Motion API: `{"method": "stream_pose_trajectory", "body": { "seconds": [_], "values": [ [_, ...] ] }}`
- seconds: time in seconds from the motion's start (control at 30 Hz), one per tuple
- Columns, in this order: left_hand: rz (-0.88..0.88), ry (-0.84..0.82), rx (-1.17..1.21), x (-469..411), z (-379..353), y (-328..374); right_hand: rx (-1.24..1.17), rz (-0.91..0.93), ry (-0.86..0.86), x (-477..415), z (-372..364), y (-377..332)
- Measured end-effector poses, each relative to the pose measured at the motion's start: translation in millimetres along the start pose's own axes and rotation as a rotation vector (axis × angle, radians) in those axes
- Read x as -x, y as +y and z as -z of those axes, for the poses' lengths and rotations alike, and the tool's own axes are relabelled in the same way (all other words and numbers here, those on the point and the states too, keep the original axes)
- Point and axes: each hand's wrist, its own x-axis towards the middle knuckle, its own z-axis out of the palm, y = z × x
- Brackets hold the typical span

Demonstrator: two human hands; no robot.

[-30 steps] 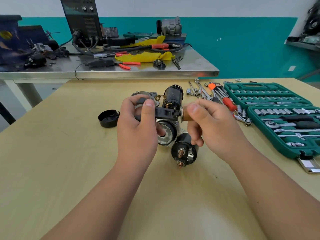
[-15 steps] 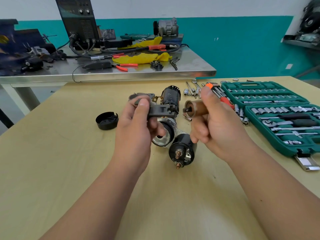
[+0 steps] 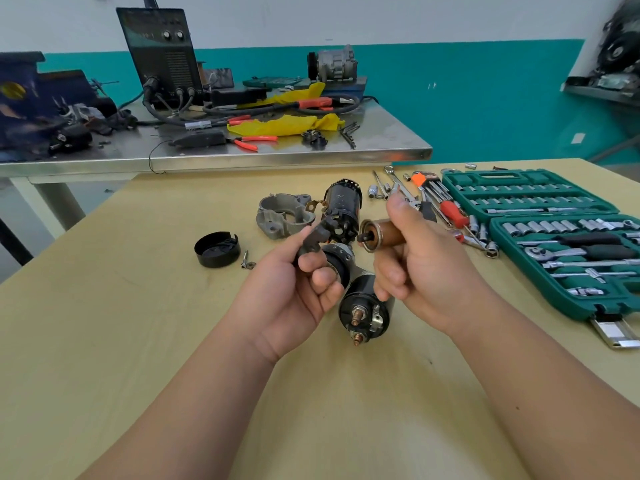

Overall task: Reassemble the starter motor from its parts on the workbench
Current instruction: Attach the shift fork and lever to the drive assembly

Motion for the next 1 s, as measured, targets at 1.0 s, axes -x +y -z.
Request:
{"method": "stream_pose_trajectory", "body": {
  "seconds": [1.0],
  "values": [
    [-1.071,0.256,-0.847,12.3,3.3,-7.4,0.031,0.214,-0.034,0.9,2.3,0.7]
  ]
}}
